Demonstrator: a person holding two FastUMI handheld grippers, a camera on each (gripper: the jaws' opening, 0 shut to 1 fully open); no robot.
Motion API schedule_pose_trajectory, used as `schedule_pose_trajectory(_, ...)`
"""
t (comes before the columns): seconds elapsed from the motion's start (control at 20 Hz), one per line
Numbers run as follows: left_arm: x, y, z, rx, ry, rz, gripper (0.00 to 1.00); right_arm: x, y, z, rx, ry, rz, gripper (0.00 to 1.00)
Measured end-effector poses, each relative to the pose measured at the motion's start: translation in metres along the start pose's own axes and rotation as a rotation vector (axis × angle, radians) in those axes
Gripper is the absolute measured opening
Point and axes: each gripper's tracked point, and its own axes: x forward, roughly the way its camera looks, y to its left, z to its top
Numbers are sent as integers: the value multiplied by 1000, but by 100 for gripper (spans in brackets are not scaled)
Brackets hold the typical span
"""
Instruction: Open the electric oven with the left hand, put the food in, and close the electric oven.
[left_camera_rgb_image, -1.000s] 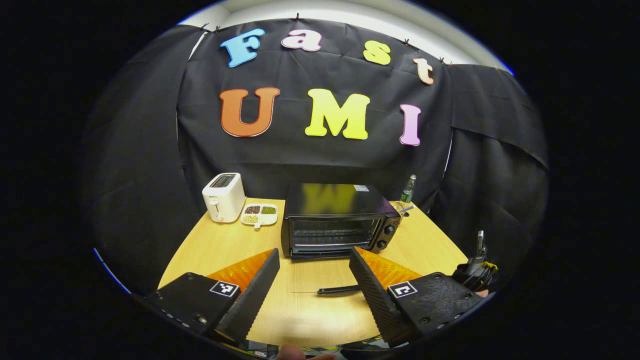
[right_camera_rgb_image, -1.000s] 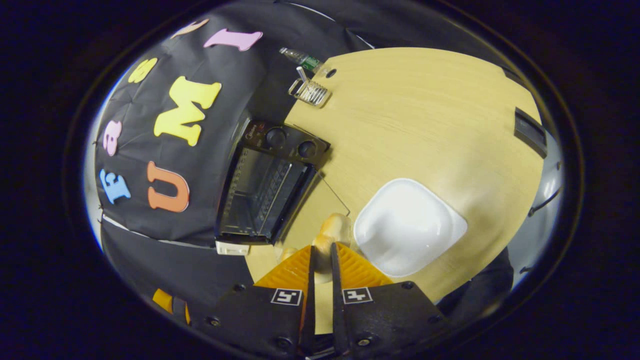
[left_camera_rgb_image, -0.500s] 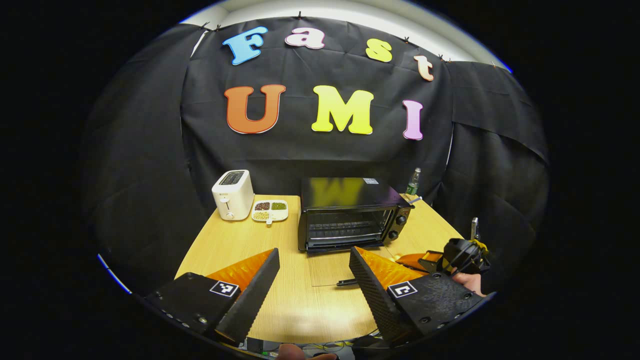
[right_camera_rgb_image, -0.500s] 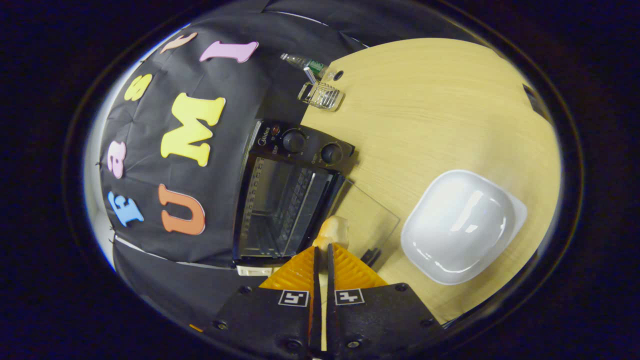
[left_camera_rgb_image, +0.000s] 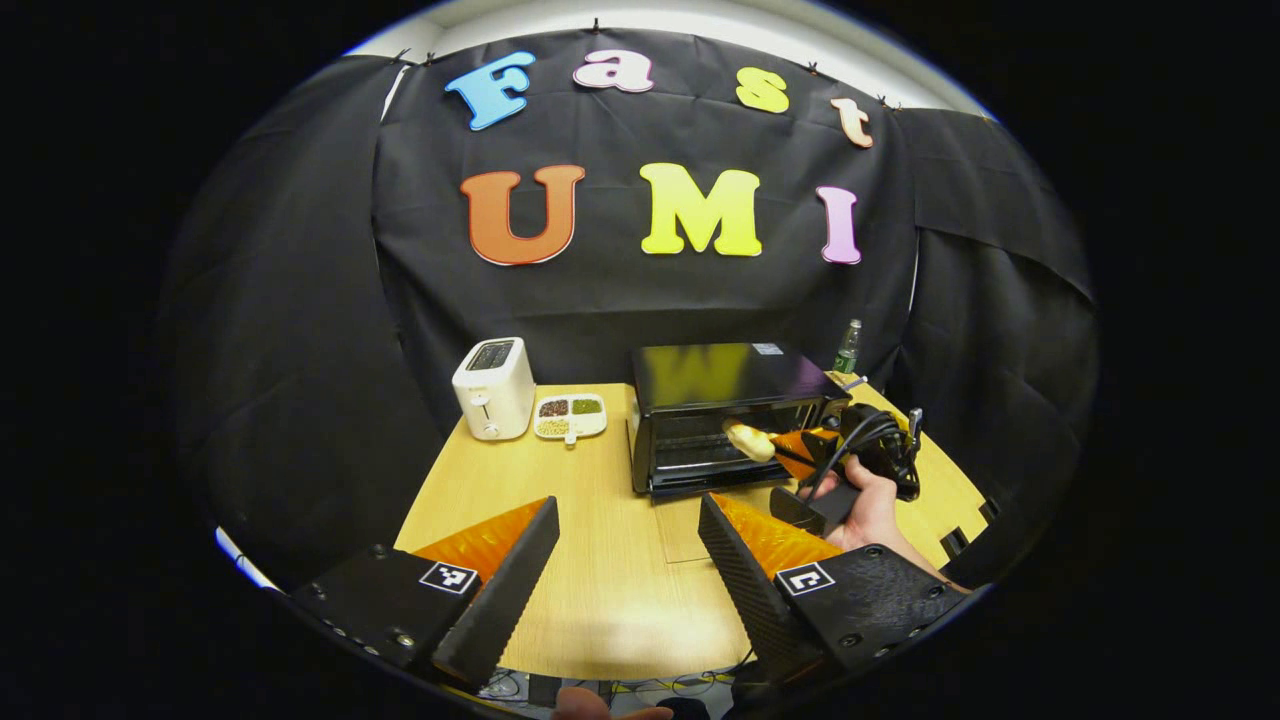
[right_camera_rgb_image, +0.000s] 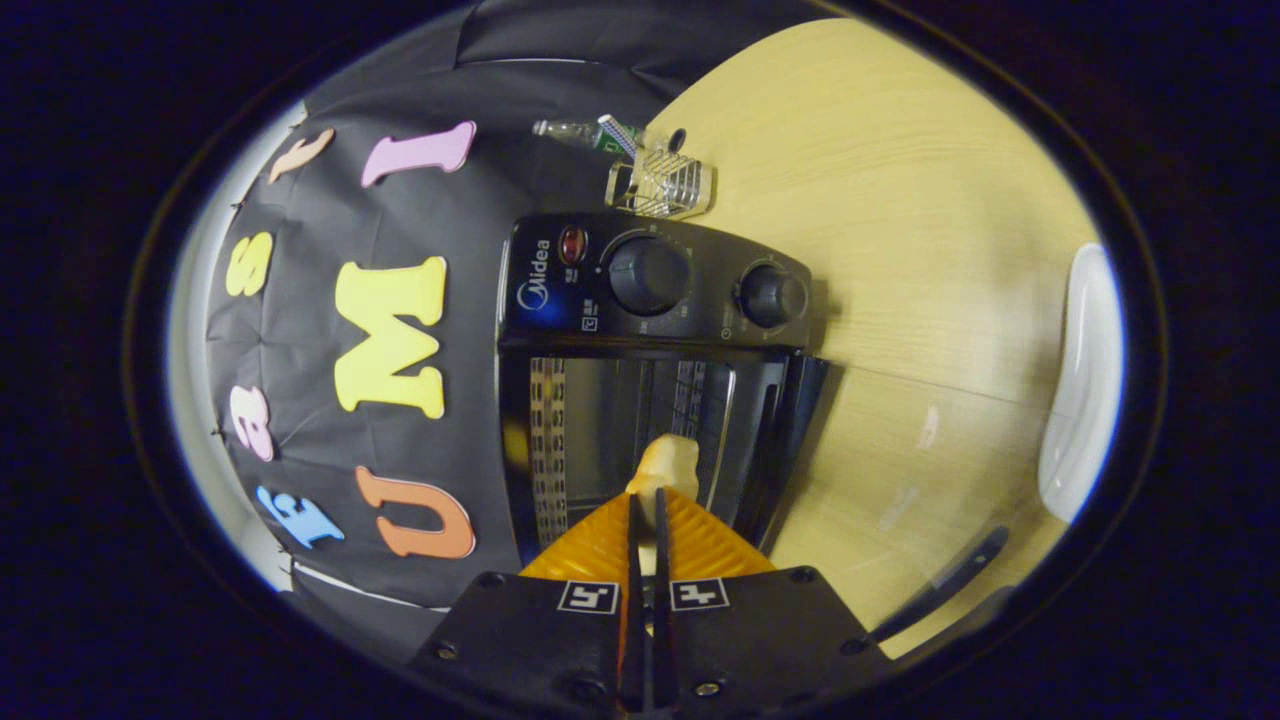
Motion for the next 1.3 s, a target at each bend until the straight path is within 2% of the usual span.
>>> schedule_pose_trajectory(0.25,5,13,-14,-10,41,19,93,36,2,3,-55,-21,20,3)
schedule_pose_trajectory(0.4,7,14,-16,-19,50,19,93,48,-4,5,-98,-24,2,8)
schedule_pose_trajectory(0.45,7,16,-16,-20,49,19,93,51,-6,5,-106,-15,-5,6)
schedule_pose_trajectory(0.55,9,14,-14,-21,47,17,93,50,-7,3,-134,-2,-22,15)
schedule_pose_trajectory(0.65,10,12,-14,-26,45,15,93,51,-9,6,-177,-3,-48,9)
schedule_pose_trajectory(0.9,9,3,-12,-40,36,2,93,34,-17,8,-264,13,-115,36)
schedule_pose_trajectory(0.95,8,1,-12,-42,32,-2,93,29,-19,8,-296,18,-129,39)
schedule_pose_trajectory(1.05,7,-5,-10,-52,28,-13,93,13,-26,9,-362,28,-173,51)
schedule_pose_trajectory(1.15,7,-12,-8,-63,19,-24,93,-6,-27,7,-385,48,-184,63)
schedule_pose_trajectory(1.2,5,-14,-7,-69,13,-28,93,-18,-26,7,-396,58,-192,78)
schedule_pose_trajectory(1.3,3,-21,-5,-81,-2,-38,93,-45,-26,8,-450,77,-210,87)
